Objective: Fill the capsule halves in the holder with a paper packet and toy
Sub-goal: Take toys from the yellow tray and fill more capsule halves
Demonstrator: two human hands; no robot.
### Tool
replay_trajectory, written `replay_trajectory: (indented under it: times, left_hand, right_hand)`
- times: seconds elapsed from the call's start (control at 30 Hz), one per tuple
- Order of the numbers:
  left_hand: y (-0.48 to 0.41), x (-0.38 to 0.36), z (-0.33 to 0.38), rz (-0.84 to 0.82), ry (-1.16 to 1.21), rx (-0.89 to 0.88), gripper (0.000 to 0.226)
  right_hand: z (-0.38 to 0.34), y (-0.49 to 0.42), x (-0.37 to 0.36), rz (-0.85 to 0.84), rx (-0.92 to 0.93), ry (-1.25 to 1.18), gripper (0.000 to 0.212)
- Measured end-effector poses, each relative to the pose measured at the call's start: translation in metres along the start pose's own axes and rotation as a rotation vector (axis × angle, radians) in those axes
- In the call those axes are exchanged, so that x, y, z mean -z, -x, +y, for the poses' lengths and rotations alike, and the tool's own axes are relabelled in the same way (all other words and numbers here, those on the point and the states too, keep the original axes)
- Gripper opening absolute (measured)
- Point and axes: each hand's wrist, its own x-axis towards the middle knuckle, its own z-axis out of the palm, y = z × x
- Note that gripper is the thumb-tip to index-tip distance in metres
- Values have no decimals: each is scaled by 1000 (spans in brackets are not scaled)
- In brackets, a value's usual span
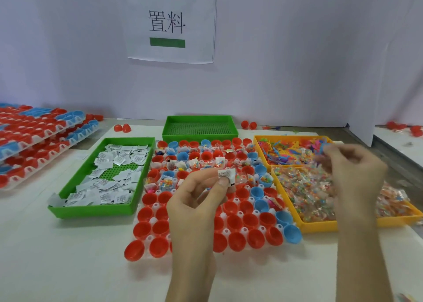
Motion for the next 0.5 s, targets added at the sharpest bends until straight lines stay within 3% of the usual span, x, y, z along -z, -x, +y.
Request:
replay_trajectory:
  times: [0.1,0.2,0.27,0.37,0.5]
  left_hand:
    - [-3,3,1,15,-6,2,24]
    - [-3,2,3,14,6,12,22]
    - [-2,1,4,5,-3,8,25]
    - [-6,-1,5,10,-2,-3,26]
    - [-6,-1,-3,-10,-20,18,19]
  right_hand:
    - [3,-45,-36,-26,9,21,11]
    - [29,-75,-60,-301,-5,588,4]
    - [42,-81,-55,-269,23,815,5]
    - [40,-78,-46,-164,94,734,8]
    - [8,-52,-36,-307,64,405,5]
